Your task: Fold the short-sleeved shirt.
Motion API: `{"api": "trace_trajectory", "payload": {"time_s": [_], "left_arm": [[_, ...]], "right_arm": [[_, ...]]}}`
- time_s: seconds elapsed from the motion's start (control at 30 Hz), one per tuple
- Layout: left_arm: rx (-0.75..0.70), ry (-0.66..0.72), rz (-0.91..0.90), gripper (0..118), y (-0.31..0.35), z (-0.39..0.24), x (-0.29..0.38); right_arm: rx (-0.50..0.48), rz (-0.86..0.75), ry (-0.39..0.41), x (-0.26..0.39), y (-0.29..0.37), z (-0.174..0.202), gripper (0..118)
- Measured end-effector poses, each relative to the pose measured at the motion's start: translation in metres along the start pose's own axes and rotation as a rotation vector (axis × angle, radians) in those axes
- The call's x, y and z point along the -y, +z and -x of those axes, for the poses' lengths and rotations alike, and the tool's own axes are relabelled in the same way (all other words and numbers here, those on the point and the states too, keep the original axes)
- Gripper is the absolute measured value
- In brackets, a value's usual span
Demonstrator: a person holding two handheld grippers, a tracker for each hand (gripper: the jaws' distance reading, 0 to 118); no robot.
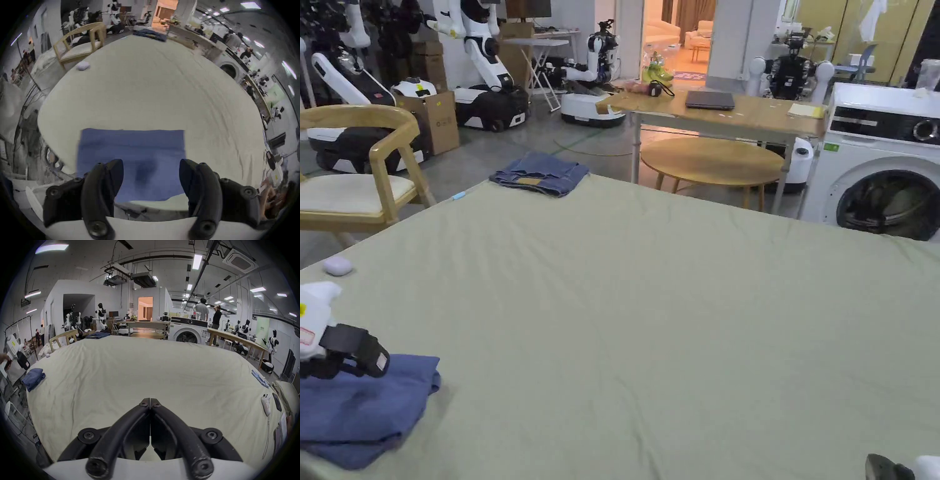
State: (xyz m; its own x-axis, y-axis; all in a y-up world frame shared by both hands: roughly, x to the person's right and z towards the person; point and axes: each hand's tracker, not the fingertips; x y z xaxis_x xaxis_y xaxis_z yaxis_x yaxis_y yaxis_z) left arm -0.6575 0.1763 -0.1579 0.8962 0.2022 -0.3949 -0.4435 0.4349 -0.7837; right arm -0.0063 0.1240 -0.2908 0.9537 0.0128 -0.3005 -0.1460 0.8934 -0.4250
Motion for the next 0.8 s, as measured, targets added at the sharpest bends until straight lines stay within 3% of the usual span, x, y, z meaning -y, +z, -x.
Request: {"api": "trace_trajectory", "payload": {"time_s": [0.1,0.27,0.4,0.57,0.8], "left_arm": [[-0.045,-0.096,-0.180,72,-0.011,-0.044,0.012],[0.082,-0.196,-0.518,72,-0.003,-0.135,0.041],[0.062,-0.306,-0.676,68,-0.006,-0.220,0.062],[0.132,-0.285,-0.792,51,-0.028,-0.293,0.081],[0.124,-0.372,-0.858,13,-0.040,-0.368,0.103]], "right_arm": [[0.011,-0.011,-0.009,-0.002,0.004,-0.008,0],[0.035,-0.025,-0.036,-0.007,0.009,-0.022,0],[0.056,-0.049,-0.057,-0.013,0.012,-0.029,0],[0.081,-0.110,-0.083,-0.023,0.017,-0.031,0],[0.117,-0.220,-0.082,-0.040,0.025,-0.031,0]]}}
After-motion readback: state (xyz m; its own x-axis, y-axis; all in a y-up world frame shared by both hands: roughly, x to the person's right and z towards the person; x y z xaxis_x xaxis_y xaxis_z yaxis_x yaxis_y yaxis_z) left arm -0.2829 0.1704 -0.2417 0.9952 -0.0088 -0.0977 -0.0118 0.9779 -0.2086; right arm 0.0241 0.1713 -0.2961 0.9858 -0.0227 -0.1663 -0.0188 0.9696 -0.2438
